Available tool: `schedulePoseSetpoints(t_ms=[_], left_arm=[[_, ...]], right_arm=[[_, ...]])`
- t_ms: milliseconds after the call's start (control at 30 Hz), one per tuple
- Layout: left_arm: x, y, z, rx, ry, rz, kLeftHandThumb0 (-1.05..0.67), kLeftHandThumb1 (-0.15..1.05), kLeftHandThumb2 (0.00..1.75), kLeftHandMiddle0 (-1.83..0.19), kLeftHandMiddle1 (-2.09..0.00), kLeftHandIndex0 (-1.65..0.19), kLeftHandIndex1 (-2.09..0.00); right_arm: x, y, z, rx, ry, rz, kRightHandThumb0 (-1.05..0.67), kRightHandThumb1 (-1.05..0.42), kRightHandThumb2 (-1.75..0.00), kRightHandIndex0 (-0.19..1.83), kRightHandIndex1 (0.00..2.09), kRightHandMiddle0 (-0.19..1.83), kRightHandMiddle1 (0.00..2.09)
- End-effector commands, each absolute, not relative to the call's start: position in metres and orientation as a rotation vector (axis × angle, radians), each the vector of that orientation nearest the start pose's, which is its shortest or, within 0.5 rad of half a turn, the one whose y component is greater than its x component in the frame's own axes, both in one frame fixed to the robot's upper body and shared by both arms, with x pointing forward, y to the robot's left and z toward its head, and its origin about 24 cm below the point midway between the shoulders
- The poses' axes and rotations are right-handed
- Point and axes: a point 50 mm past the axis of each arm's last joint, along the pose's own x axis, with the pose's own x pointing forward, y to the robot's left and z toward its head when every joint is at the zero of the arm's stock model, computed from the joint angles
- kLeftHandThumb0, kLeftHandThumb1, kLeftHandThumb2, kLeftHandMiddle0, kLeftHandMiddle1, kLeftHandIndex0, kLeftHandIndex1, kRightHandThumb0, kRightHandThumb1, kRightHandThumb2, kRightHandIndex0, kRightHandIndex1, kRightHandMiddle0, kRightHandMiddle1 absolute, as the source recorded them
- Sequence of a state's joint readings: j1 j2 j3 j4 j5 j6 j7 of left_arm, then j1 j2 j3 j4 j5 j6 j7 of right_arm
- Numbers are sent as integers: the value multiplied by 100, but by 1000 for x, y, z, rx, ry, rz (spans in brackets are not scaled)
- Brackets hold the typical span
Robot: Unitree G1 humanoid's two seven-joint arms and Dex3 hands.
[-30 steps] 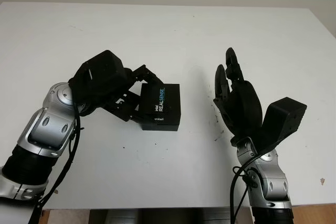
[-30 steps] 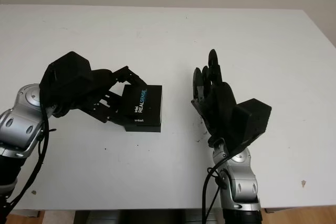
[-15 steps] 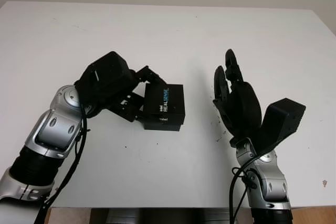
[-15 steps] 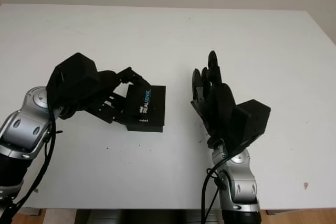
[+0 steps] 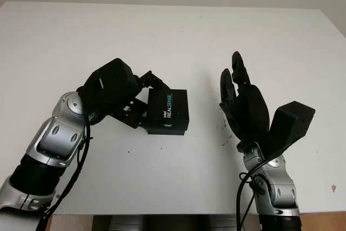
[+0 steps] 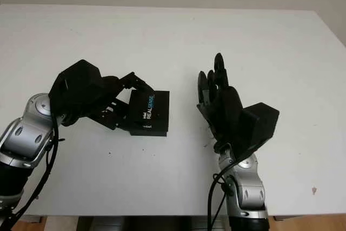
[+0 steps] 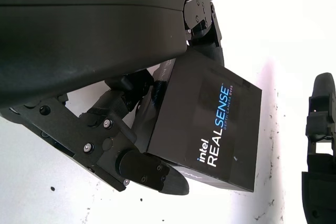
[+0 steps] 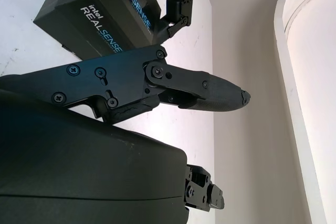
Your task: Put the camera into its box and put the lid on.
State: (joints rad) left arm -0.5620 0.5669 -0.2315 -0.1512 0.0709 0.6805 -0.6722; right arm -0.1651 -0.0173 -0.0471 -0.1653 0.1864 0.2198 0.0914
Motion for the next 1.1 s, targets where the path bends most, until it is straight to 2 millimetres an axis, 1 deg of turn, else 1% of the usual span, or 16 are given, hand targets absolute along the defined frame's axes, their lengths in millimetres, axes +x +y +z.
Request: schedulePoseSetpoints(t_ms=[0,233,267,300,333,367,400,433,467,500,533,567,600,667,733,1067], left_arm=[[311,154,155,672,235,-680,-31,105,39,-91,-209,-67,-209],[311,157,154,689,231,-674,-32,105,37,-90,-209,-64,-209],[310,157,154,717,222,-666,-34,105,35,-82,-209,-53,-209],[310,156,155,763,215,-659,-36,105,33,-68,-209,-37,-209],[308,156,157,826,212,-660,-39,105,33,-41,-209,-15,-209],[307,155,158,869,210,-662,-45,105,35,-6,-199,5,-209],[306,155,159,944,193,-671,-48,105,36,6,-182,12,-197],[303,154,161,1048,165,-679,-52,105,37,13,-149,16,-166],[300,152,161,1193,113,-680,-57,105,41,13,-112,17,-126],[298,151,161,1293,75,-684,-65,105,43,12,-55,13,-72],[295,149,159,1395,31,-685,-68,105,44,9,-32,7,-45],[294,148,157,1453,2,-687,-73,105,45,14,-16,11,-27],[292,147,156,1493,-12,-690,-76,105,47,17,-7,13,-15],[290,147,154,1540,-18,-700,-81,105,47,19,-2,18,-5],[289,146,153,1567,-12,-711,-86,105,48,19,0,19,-1],[287,146,152,1608,-24,-741,-97,105,47,19,0,19,0]], right_arm=[[279,-144,104,163,-122,136,-67,-105,-55,-17,6,-15,6],[279,-144,104,168,-113,144,-67,-105,-54,-17,6,-15,6],[279,-144,104,170,-113,144,-68,-105,-54,-17,6,-15,6],[280,-144,104,164,-115,147,-68,-105,-54,-17,6,-15,6],[280,-144,104,158,-116,149,-68,-105,-55,-17,5,-15,6],[280,-145,104,153,-116,150,-68,-105,-56,-17,5,-15,6],[279,-145,104,152,-117,150,-69,-105,-56,-17,5,-15,6],[279,-145,104,156,-114,149,-69,-105,-55,-17,5,-15,6],[279,-145,104,159,-114,148,-69,-105,-55,-17,6,-15,6],[279,-145,104,162,-115,148,-70,-105,-54,-17,6,-15,6],[279,-145,104,161,-116,152,-70,-105,-54,-17,6,-15,6],[279,-145,104,160,-117,155,-69,-105,-54,-17,5,-15,5],[279,-145,104,159,-117,157,-69,-105,-55,-17,5,-15,5],[280,-146,104,161,-117,158,-68,-105,-55,-17,5,-15,5],[280,-146,104,162,-115,154,-68,-105,-54,-17,6,-15,6],[279,-145,104,160,-116,158,-69,-105,-54,-17,5,-15,5]])
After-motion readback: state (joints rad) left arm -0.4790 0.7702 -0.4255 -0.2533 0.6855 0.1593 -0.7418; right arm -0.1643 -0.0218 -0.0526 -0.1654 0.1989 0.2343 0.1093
